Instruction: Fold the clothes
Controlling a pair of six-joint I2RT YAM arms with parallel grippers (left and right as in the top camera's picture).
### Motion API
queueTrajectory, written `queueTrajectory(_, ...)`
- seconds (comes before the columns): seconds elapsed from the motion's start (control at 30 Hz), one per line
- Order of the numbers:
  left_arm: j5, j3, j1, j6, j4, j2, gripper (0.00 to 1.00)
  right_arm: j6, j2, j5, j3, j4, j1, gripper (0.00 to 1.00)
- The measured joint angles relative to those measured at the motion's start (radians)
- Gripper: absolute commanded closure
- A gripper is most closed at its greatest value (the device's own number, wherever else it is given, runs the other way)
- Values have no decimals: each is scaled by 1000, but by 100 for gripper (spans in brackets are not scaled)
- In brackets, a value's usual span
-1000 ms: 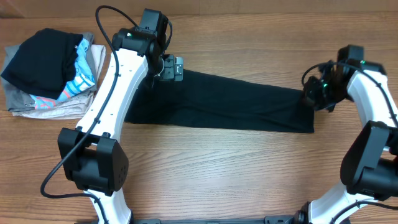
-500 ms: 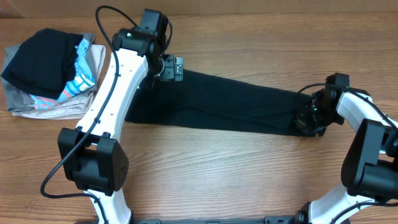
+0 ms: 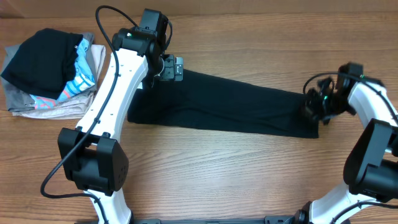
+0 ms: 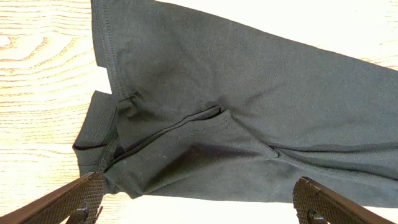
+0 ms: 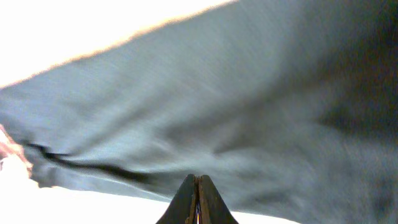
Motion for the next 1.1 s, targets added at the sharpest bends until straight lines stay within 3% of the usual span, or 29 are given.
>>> queueTrajectory(0.23,0,0,0,0,0,0,0,-6,0,60,23,97,0,96)
queueTrajectory(0.47,0,0,0,0,0,1,0,28,0,196,-139,343,0,89)
queueTrajectory(0.67,0,0,0,0,0,2,0,96,-8,300,-221,506,3,89)
queueTrajectory(0.8,0,0,0,0,0,2,0,112,-9,323,-215,489,3,84)
queueTrajectory(0.97,0,0,0,0,0,3,0,122,-7,332,-114,294,0,68)
queueTrajectory(1.1,0,0,0,0,0,3,0,120,-7,283,40,130,1,71)
